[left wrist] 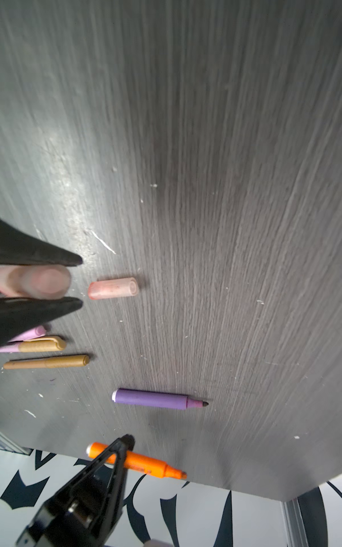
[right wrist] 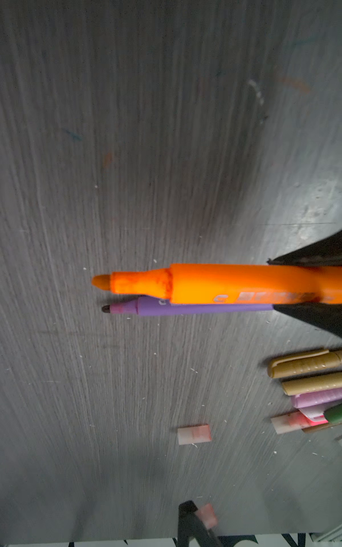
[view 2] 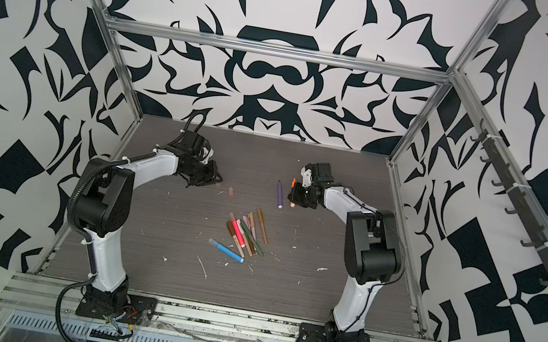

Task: Open the pen caps
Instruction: 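Carry the uncapped orange highlighter beside the purple highlighter and release it with the right gripper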

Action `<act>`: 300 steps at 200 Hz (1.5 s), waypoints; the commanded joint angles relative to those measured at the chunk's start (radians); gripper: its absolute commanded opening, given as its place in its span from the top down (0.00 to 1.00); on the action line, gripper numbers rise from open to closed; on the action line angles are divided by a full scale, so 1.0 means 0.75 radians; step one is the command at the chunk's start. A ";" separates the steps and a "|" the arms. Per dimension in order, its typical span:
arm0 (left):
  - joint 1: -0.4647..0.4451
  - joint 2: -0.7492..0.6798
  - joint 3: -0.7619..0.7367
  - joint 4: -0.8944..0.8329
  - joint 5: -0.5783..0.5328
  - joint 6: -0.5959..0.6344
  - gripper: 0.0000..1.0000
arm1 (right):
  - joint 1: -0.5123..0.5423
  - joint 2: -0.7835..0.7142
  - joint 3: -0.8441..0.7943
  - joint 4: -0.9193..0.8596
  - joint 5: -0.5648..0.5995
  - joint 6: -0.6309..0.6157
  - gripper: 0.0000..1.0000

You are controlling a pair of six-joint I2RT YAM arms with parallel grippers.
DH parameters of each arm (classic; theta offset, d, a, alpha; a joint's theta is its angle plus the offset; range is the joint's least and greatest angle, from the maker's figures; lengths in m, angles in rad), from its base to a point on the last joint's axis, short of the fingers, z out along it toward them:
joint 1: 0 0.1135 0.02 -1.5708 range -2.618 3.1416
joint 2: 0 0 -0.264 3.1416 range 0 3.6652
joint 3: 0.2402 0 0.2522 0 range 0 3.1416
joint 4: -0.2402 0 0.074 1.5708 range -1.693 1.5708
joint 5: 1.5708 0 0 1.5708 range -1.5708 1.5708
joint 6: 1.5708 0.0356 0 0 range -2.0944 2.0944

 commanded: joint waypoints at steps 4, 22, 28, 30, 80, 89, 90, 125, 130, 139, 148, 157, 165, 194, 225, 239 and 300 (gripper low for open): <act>0.006 0.056 0.015 -0.020 0.060 -0.003 1.00 | -0.010 0.062 0.106 -0.007 -0.119 -0.047 0.98; 0.004 0.078 0.008 0.010 0.090 -0.028 1.00 | -0.010 0.085 0.114 0.004 -0.131 -0.041 0.97; 0.005 0.083 0.003 0.018 0.097 -0.034 1.00 | -0.010 0.089 0.112 0.008 -0.134 -0.038 0.96; 0.005 0.085 0.002 0.020 0.096 -0.035 1.00 | -0.010 0.089 0.112 0.010 -0.135 -0.037 0.96; 0.004 0.088 -0.021 0.043 0.102 -0.050 1.00 | -0.010 0.114 0.115 0.021 -0.161 -0.028 0.89; 0.004 0.091 -0.024 0.046 0.104 -0.052 1.00 | -0.010 0.121 0.119 0.023 -0.162 -0.028 0.88; 0.005 0.091 -0.025 0.045 0.104 -0.053 1.00 | -0.009 0.124 0.120 0.023 -0.162 -0.028 0.88; 0.005 0.086 -0.041 0.053 0.111 -0.060 1.00 | -0.014 0.175 0.160 0.014 -0.147 -0.018 0.86; 0.005 0.085 -0.043 0.054 0.109 -0.060 1.00 | -0.013 0.180 0.164 0.013 -0.145 -0.017 0.86; 0.004 0.083 -0.045 0.056 0.109 -0.060 1.00 | -0.014 0.188 0.167 0.013 -0.145 -0.016 0.86; 0.004 0.080 -0.048 0.056 0.109 -0.060 1.00 | -0.016 0.191 0.169 0.011 -0.142 -0.013 0.84; 0.004 0.080 -0.049 0.055 0.109 -0.062 1.00 | -0.016 0.193 0.169 0.009 -0.136 -0.013 0.80; 0.004 0.082 -0.050 0.057 0.108 -0.062 1.00 | -0.017 0.191 0.169 0.009 -0.134 -0.014 0.76; 0.003 0.095 -0.050 0.059 0.114 -0.065 1.00 | -0.020 0.185 0.165 0.008 -0.125 -0.010 0.67; 0.000 0.094 -0.052 0.059 0.114 -0.064 1.00 | -0.020 0.179 0.171 0.001 -0.140 -0.007 0.65; -0.002 0.096 -0.054 0.060 0.114 -0.064 1.00 | -0.022 0.164 0.163 0.004 -0.147 -0.001 0.65; -0.013 0.131 -0.036 0.062 0.127 -0.077 1.00 | -0.026 0.175 0.163 0.044 -0.253 0.064 0.56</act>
